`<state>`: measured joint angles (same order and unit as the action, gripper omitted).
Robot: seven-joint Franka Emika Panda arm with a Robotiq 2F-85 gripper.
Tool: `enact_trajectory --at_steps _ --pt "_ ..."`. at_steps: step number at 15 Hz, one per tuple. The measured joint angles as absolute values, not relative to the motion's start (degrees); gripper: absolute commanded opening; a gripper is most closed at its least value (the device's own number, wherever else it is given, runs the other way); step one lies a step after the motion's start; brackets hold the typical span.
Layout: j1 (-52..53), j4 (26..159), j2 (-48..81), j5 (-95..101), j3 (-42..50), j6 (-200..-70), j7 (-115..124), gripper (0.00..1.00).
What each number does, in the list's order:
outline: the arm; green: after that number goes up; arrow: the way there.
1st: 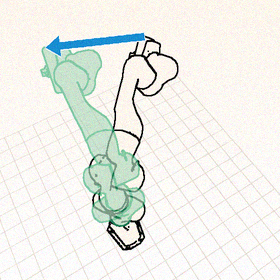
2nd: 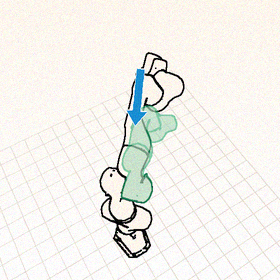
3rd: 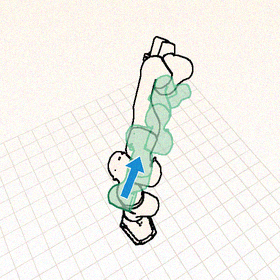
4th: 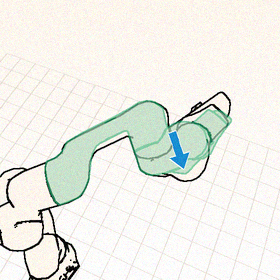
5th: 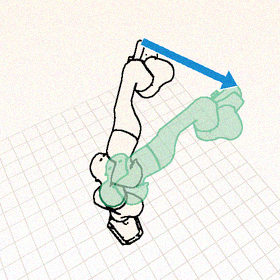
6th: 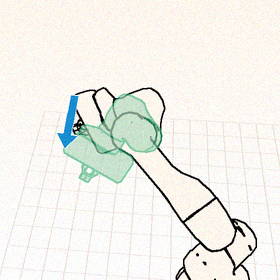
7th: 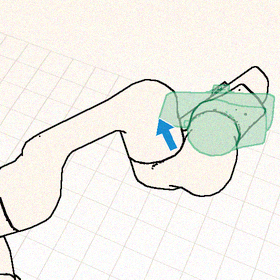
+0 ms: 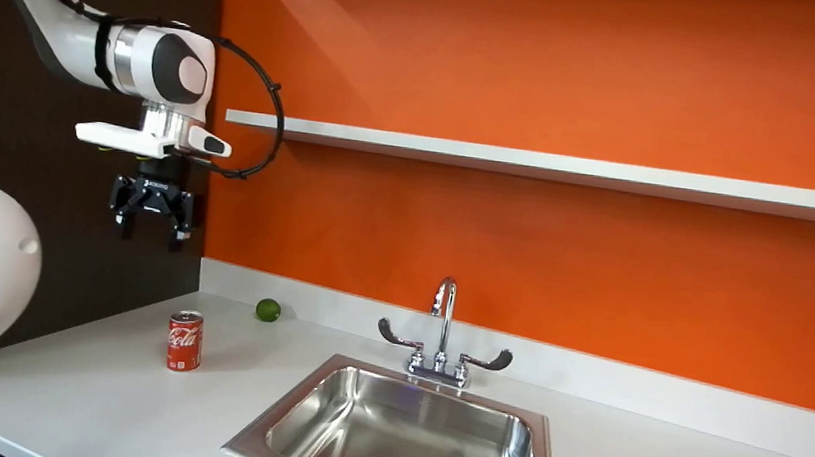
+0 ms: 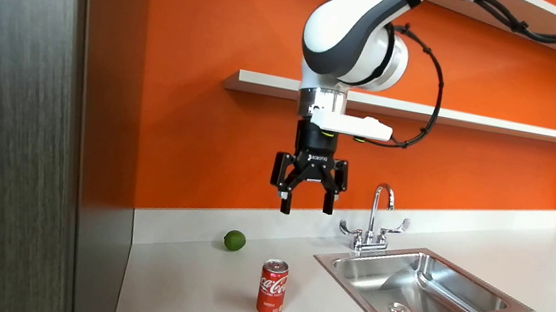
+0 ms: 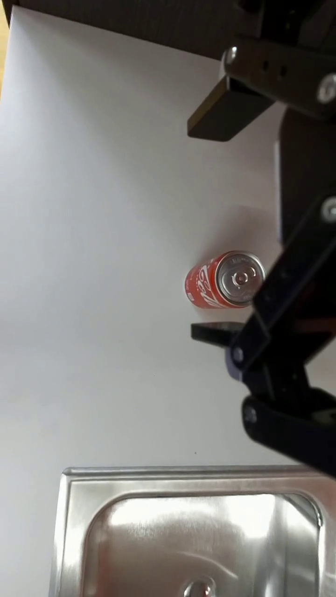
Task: Put the red can on the bottom shelf.
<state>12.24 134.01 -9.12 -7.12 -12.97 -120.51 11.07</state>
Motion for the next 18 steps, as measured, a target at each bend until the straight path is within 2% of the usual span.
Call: enact_trajectory --at_steps 12,18 --pt "12.4 137.4 -0.4 -6.6 -13.0 -130.1 11.1 1.00" --pt "12.8 136.9 4.2 -6.6 -13.0 -131.0 11.1 1.00"
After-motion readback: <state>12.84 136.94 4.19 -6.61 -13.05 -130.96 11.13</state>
